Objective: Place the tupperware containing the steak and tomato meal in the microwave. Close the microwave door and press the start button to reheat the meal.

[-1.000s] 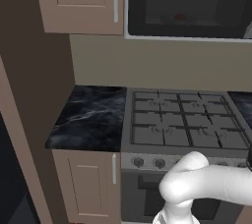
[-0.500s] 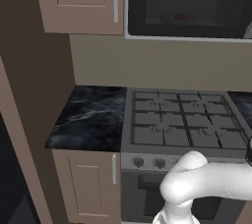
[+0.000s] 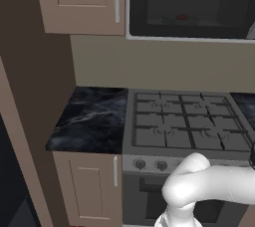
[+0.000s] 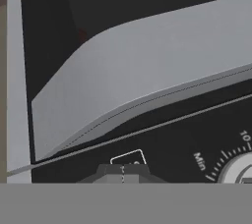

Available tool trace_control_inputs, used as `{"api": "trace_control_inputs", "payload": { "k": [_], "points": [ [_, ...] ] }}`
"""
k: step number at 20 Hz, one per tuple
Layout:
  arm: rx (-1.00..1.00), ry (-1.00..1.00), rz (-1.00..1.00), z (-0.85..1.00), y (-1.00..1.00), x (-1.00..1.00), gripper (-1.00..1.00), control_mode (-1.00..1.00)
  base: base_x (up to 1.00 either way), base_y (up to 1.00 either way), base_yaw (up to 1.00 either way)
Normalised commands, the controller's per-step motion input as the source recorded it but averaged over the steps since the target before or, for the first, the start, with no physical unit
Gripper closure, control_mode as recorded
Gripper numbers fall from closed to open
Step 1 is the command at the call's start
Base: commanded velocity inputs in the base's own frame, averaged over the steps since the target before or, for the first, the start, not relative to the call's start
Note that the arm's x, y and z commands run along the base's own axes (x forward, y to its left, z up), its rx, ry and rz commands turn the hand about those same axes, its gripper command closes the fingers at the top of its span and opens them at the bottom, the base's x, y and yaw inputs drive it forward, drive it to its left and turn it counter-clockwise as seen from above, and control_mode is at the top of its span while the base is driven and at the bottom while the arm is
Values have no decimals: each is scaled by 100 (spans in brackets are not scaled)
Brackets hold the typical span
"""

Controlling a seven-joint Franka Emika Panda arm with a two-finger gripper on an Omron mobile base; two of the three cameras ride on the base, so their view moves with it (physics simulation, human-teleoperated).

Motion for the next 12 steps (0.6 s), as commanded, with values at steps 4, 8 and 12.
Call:
{"api": "trace_control_inputs", "payload": {
  "k": [4, 8, 12],
  "points": [
    [0, 0, -8, 0, -24, 44, 100, -100, 0, 0, 0],
    [0, 0, -11, 0, -25, 53, 100, -100, 0, 0, 0],
    [0, -3, -11, -1, -21, 55, 100, -100, 0, 0, 0]
  ]
}}
